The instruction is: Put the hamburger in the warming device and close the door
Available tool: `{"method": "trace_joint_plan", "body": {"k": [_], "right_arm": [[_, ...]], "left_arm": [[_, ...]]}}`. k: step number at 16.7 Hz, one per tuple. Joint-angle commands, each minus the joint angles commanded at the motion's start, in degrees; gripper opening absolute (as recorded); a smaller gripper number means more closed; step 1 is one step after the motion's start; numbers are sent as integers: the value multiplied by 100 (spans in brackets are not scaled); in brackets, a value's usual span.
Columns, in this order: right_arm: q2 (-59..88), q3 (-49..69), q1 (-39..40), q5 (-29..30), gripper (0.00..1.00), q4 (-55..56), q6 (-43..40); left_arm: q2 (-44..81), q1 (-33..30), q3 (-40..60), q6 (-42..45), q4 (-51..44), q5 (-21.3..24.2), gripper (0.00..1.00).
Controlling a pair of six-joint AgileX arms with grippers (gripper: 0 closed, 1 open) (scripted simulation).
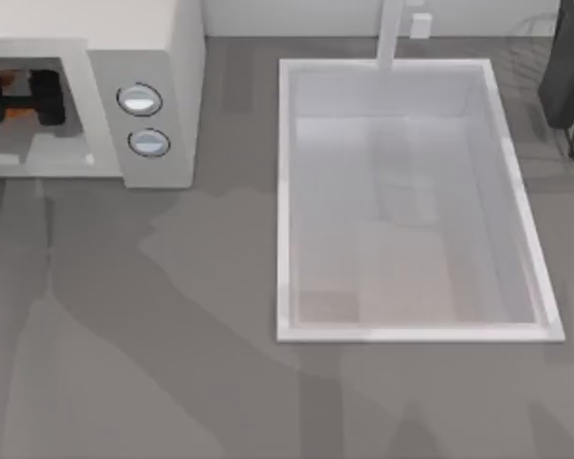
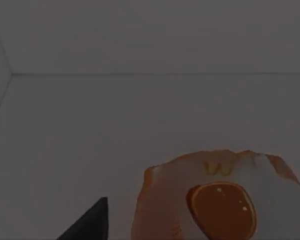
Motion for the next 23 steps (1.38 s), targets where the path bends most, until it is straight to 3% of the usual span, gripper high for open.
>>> {"method": "trace_joint_plan", "body": {"k": [3, 10, 13, 23], "right_arm": [[0, 0, 0, 0, 100, 0, 0], [0, 0, 0, 0, 100, 0, 0], [0, 0, 0, 0, 100, 0, 0], [0, 0, 0, 0, 100, 0, 0]], "left_arm": [[-429, 100, -740, 52, 334, 99, 100], [-1990, 488, -3736, 208, 1496, 404, 100], [-2528, 618, -4581, 261, 1887, 511, 100], [-2921, 638, -4755, 277, 1820, 543, 100]]}}
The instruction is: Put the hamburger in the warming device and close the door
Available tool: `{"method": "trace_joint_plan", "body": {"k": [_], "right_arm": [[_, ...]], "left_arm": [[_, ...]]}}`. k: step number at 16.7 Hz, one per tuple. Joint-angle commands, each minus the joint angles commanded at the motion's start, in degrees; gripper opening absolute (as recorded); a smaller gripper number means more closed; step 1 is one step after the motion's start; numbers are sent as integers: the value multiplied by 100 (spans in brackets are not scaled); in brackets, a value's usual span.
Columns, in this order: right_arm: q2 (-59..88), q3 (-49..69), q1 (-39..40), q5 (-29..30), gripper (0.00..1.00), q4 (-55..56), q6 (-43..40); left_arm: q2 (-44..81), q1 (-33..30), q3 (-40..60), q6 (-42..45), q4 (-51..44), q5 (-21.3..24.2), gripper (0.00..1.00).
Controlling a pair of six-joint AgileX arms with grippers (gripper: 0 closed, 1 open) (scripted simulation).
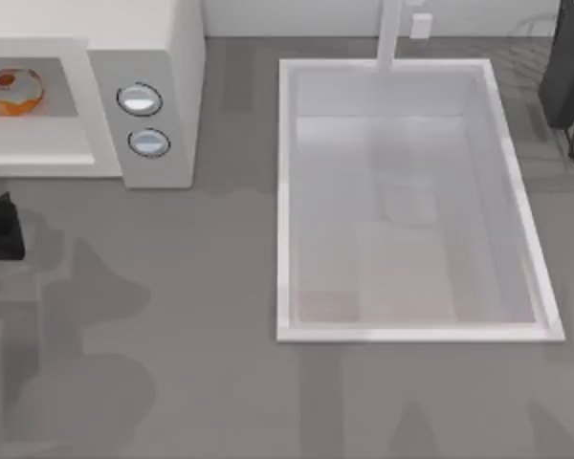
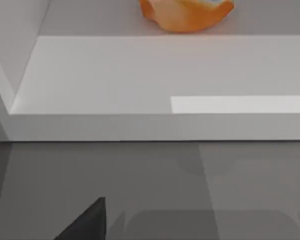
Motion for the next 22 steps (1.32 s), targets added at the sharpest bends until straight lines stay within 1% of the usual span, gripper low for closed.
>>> {"method": "trace_joint_plan", "body": {"k": [2, 7, 10, 12, 18, 22], "right_arm": [[0, 0, 0, 0, 100, 0, 0], [0, 0, 0, 0, 100, 0, 0], [0, 0, 0, 0, 100, 0, 0], [0, 0, 0, 0, 100, 0, 0], [0, 0, 0, 0, 100, 0, 0], [0, 0, 0, 0, 100, 0, 0]], "left_arm": [[-362, -1, 150, -4, -427, -7, 100], [-1389, -1, 500, -10, -2216, -21, 100], [-1985, 0, 748, -14, -2986, -28, 100], [-2188, 1, 879, -15, -3196, -30, 100], [-2253, -11, 852, -20, -3212, -41, 100], [-3098, -142, 519, -87, -3404, -178, 100]]}}
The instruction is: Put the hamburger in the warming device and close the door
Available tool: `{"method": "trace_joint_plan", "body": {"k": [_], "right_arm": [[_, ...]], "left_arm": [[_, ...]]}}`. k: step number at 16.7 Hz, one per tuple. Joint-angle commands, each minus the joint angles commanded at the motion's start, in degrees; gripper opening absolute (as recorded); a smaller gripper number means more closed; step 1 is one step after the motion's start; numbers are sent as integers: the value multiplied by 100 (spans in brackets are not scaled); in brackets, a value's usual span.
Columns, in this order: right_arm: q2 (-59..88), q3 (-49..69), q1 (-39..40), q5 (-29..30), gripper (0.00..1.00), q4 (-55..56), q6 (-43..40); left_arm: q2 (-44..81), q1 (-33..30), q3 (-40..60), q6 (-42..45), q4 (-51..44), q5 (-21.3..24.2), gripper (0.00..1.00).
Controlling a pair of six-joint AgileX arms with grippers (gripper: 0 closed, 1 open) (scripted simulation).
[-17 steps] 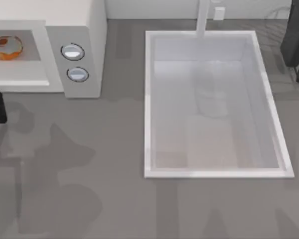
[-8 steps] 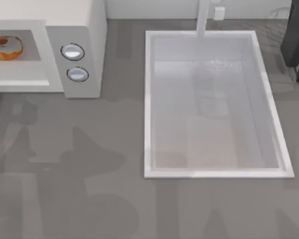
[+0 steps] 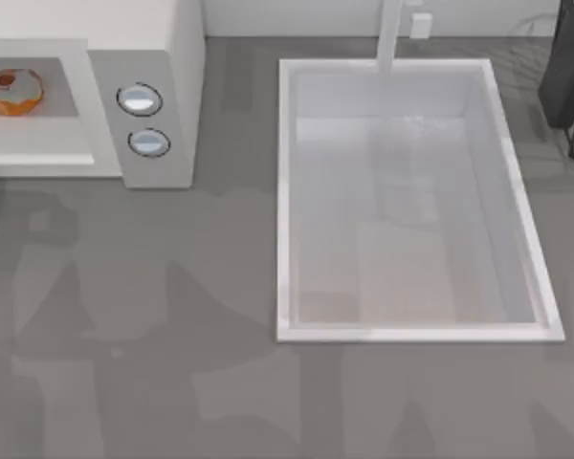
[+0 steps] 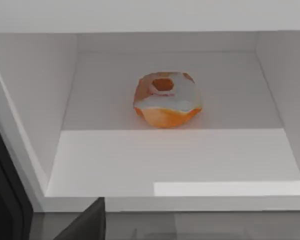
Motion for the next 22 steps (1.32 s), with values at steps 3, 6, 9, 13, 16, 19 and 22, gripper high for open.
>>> {"method": "trace_joint_plan", "body": {"k": [3, 6, 9, 13, 16, 19, 22], "right_arm": [[0, 0, 0, 0, 100, 0, 0], [0, 0, 0, 0, 100, 0, 0], [0, 0, 0, 0, 100, 0, 0], [0, 0, 0, 0, 100, 0, 0], [0, 0, 0, 0, 100, 0, 0], [0, 0, 0, 0, 100, 0, 0], [0, 0, 0, 0, 100, 0, 0]], "left_arm": [[-1134, -175, -449, -93, -259, -189, 100], [-2502, -396, -1015, -211, -585, -427, 100], [-3933, -639, -1631, -337, -940, -682, 100], [-5626, -943, -2386, -490, -1377, -988, 100], [-6511, -1103, -2786, -571, -1608, -1150, 100], [-6894, -1174, -2966, -609, -1712, -1224, 100], [-6904, -1176, -2971, -610, -1715, -1226, 100]]}}
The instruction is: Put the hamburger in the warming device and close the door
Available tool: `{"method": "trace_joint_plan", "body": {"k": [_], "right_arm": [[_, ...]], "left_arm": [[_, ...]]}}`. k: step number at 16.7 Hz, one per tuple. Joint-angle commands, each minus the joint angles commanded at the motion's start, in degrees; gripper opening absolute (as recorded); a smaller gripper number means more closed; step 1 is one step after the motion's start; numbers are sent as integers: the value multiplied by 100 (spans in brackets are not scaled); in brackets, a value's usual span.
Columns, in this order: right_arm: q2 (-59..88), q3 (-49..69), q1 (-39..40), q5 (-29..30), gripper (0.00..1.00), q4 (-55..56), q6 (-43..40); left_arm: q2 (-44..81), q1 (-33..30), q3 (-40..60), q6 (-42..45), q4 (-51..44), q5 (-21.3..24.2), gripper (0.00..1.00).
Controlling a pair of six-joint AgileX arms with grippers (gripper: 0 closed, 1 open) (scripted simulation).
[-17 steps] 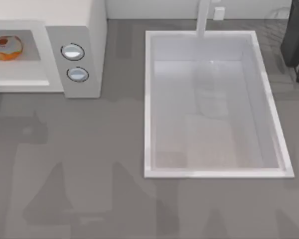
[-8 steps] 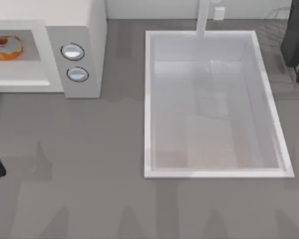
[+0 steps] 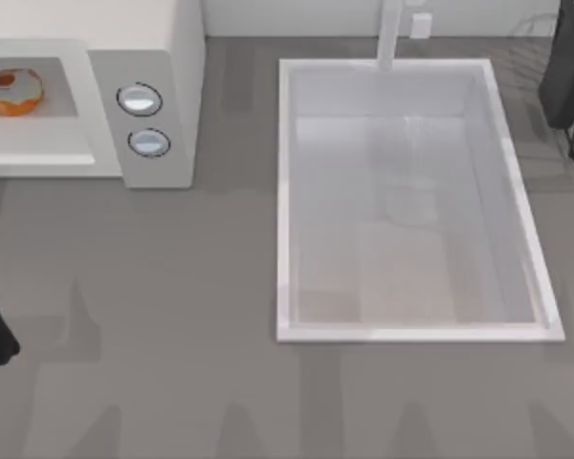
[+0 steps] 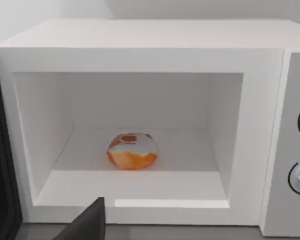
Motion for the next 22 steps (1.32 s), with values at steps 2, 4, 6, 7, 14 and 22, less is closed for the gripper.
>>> {"method": "trace_joint_plan", "body": {"k": [2, 4, 6, 7, 14, 22], "right_arm": [[0, 0, 0, 0, 100, 0, 0], [0, 0, 0, 0, 100, 0, 0], [0, 0, 0, 0, 100, 0, 0], [0, 0, 0, 0, 100, 0, 0], [0, 0, 0, 0, 100, 0, 0], [0, 0, 0, 0, 100, 0, 0]], "left_arm": [[0, 0, 0, 0, 0, 0, 92], [0, 0, 0, 0, 0, 0, 77], [0, 0, 0, 0, 0, 0, 62], [0, 0, 0, 0, 0, 0, 55], [0, 0, 0, 0, 0, 0, 2], [0, 0, 0, 0, 0, 0, 0]]}}
